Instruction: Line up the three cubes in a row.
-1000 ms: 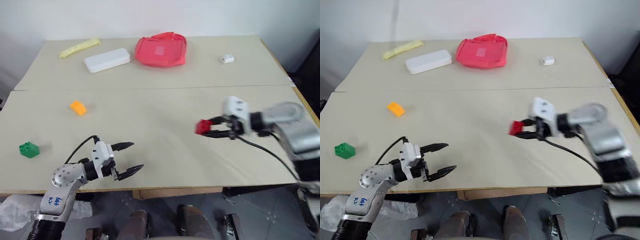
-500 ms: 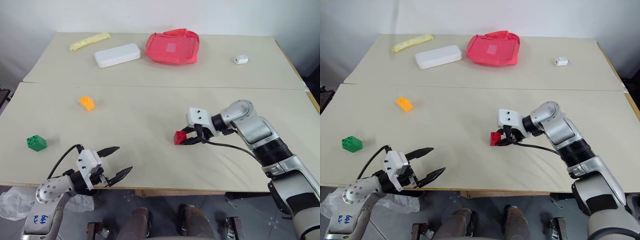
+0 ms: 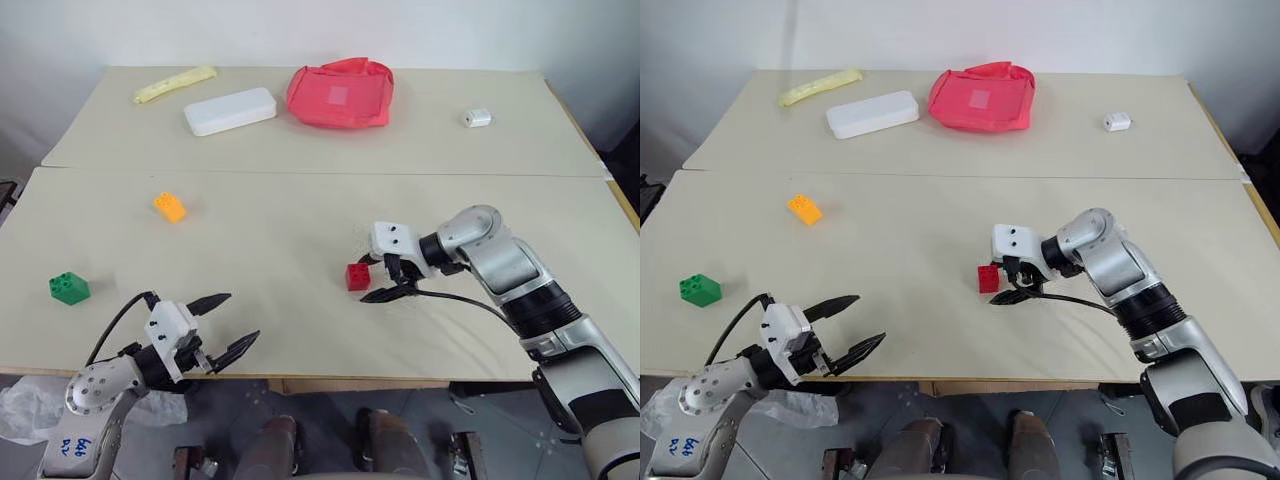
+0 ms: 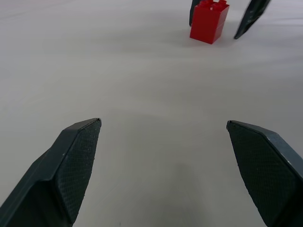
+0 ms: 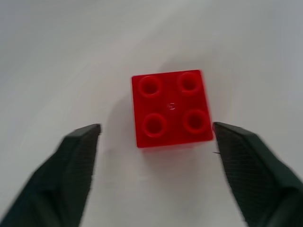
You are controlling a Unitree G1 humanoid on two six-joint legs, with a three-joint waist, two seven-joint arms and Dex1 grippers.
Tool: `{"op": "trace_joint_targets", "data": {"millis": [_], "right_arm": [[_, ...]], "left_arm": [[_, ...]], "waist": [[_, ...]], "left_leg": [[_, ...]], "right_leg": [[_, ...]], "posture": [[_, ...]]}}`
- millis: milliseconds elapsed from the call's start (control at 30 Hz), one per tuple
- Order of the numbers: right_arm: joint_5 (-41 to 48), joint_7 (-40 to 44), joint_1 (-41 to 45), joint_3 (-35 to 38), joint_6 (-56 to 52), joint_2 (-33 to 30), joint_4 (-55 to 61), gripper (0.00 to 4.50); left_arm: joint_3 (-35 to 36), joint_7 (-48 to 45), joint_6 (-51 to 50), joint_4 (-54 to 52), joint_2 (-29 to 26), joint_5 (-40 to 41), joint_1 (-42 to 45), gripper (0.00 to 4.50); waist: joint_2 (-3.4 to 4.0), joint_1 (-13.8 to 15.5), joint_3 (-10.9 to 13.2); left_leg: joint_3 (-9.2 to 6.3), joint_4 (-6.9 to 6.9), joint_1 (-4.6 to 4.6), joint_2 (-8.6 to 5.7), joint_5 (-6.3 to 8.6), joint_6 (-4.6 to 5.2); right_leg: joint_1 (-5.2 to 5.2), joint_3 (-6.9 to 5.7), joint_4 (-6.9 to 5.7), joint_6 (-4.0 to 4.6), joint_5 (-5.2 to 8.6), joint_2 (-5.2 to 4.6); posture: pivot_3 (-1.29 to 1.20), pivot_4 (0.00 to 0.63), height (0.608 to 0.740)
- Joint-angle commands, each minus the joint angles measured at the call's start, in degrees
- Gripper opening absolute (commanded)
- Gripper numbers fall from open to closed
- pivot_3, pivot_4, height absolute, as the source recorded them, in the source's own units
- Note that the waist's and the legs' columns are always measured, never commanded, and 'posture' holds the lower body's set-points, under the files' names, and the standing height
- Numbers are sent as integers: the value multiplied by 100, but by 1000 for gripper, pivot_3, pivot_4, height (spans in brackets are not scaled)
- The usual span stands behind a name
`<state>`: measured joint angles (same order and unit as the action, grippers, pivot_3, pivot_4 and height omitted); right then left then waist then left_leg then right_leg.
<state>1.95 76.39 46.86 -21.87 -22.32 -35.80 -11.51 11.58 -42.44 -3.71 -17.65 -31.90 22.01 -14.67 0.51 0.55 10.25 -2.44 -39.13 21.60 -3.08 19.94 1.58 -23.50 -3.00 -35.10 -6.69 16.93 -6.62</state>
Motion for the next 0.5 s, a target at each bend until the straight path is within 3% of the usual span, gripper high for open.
{"op": "trace_joint_targets", "data": {"millis": [33, 200, 267, 500], "right_arm": [[358, 68, -169, 610, 568, -261, 247, 4476], [2133, 688, -1545, 2060, 1771, 43, 867, 4476], [2605, 711, -2073, 2361, 1681, 151, 1086, 4476], [2686, 145, -3314, 2468, 2659, 895, 1515, 4476]], "left_arm": [[496, 356, 284, -124, 249, 39, -233, 4500], [1802, 1115, 664, 176, 1006, 446, -858, 4500], [2238, 1403, 690, 166, 1297, 657, -1048, 4500], [3247, 2062, 932, 652, 2063, 1008, -1554, 4500]], "waist": [[0, 3, 0], [-9, 22, -2], [-11, 21, -1], [-16, 48, 1]], "left_leg": [[0, 0, 0, 0, 0, 0], [-1, 8, 0, 7, 3, -1], [4, 7, -3, 11, 6, -2], [15, 1, -58, 25, 8, -7]], "right_leg": [[0, 0, 1, 0, 0, 0], [5, -2, 12, 0, 0, 2], [9, -3, 15, 0, 0, 5], [68, 2, 46, -3, 0, 7]], "posture": [[0, 150, 740], [0, 150, 740], [0, 150, 740], [0, 150, 740]]}}
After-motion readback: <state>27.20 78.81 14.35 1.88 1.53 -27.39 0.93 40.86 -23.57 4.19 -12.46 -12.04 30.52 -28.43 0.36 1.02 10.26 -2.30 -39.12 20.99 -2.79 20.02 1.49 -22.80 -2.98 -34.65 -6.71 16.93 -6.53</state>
